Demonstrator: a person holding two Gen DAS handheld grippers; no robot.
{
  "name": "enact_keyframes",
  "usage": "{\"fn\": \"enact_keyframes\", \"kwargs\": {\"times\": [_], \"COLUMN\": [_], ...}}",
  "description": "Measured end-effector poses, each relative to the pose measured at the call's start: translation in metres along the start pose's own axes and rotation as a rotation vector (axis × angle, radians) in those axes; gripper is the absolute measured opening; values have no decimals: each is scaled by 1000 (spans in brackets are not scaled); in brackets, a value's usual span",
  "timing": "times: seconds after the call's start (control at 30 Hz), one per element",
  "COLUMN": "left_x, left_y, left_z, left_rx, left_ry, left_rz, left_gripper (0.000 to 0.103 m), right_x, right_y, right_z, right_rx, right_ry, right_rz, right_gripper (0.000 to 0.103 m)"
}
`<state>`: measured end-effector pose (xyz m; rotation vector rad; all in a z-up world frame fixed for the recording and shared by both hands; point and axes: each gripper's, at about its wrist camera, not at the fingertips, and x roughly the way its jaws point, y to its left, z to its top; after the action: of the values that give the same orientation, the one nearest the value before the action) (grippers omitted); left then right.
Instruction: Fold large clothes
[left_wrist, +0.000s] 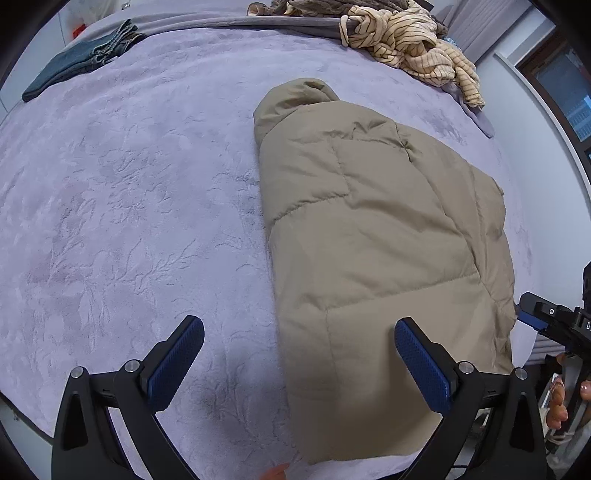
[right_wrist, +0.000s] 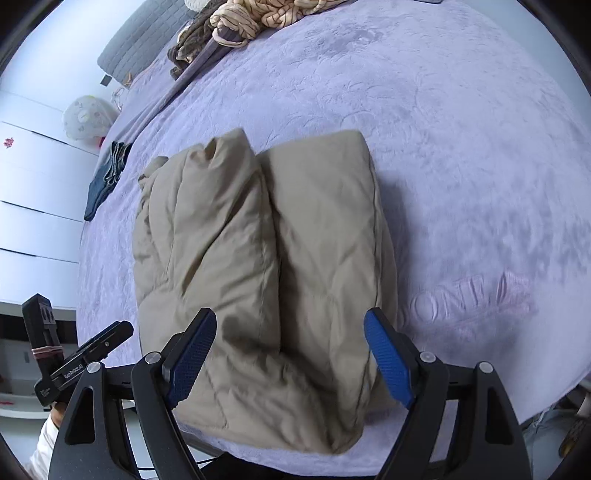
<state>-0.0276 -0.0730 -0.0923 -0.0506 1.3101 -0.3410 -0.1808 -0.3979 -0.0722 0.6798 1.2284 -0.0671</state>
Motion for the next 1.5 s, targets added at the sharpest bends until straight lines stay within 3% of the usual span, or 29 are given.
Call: {"fn": "enact_keyframes", "kwargs": {"times": [0.4, 0.57, 0.63, 0.8, 0.87, 0.93, 1.0, 1.17, 1.3, 1.43, 1.5], "left_x": [45, 57, 60, 65, 65, 67, 69, 72, 65, 62, 78], "left_y": [15, 9, 7, 2, 2, 2, 1, -5, -11, 6, 19], "left_z": [36, 38, 39, 43, 44, 46, 46, 45, 55, 73, 77], "left_rx": [-161, -176, -177, -177, -177, -176, -174, -161, -104, -119, -145], "left_ry": [70, 84, 89, 96, 96, 97, 99, 110, 90, 52, 89], "left_rz": [-188, -209, -210, -207, -205, -202, -198, -195, -209, -253, -327], "left_gripper": [103, 103, 103, 103, 103, 103, 103, 103, 103, 103, 103], "right_x": [35, 61, 71, 93, 93, 87, 82, 92, 119, 134, 139], "right_y": [-59, -85, -93, -103, -98, -84, -68, -21, -14, -18, -21], "right_z": [50, 56, 57, 57, 59, 64, 70, 79, 84, 89, 89], "right_rx": [102, 211, 255, 352, 348, 272, 166, -98, -103, -75, -67], "right_ry": [77, 104, 116, 131, 127, 121, 139, 240, 309, 333, 342], "right_rz": [126, 253, 296, 412, 514, 553, 521, 350, 273, 281, 288], "right_gripper": [90, 92, 103, 103, 103, 103, 103, 103, 103, 103, 103]}}
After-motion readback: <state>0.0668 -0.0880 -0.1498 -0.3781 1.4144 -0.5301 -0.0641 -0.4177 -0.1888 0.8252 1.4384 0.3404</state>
